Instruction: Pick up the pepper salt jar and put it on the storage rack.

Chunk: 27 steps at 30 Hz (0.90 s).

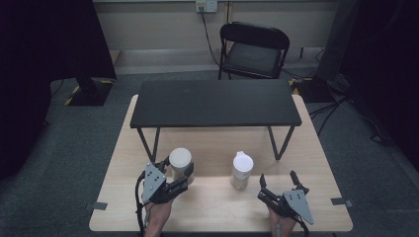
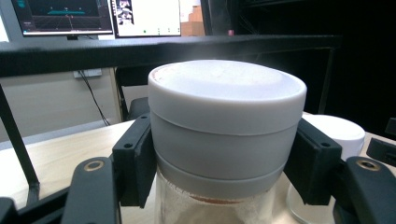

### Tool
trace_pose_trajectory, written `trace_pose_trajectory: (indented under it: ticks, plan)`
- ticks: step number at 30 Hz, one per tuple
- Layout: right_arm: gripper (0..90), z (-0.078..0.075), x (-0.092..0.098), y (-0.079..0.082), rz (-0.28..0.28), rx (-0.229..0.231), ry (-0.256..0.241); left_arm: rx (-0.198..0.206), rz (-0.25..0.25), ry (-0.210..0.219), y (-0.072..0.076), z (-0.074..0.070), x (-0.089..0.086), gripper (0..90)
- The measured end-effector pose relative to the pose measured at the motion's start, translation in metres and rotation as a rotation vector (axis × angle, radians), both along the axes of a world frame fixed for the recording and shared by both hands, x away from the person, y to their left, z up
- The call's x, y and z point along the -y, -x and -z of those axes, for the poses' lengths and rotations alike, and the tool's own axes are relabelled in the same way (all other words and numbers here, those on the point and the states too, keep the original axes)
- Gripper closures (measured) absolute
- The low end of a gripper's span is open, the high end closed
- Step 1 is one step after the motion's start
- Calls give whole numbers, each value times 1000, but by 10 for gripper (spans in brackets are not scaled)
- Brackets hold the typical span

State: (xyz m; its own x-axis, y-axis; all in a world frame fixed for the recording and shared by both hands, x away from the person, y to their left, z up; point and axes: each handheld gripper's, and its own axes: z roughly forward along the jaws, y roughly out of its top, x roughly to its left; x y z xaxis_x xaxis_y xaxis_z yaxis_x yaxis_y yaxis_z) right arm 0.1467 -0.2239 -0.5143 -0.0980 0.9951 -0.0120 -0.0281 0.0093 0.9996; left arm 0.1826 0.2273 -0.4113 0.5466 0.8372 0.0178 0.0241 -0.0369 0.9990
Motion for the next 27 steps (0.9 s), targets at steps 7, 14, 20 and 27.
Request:
trace_pose_trajectory:
  ticks: [7, 14, 20, 27]
  plan:
    - [15, 0, 0, 0, 0, 0, 0, 18, 2, 1, -3, -12, -2, 347]
    - [15, 0, 0, 0, 0, 0, 0, 21, -2, -1, -8, -28, -6, 347]
    - [15, 0, 0, 0, 0, 0, 0, 30, -3, 5, -14, -41, -7, 347]
    - [15, 0, 0, 0, 0, 0, 0, 44, 6, -34, -22, -64, -3, 347]
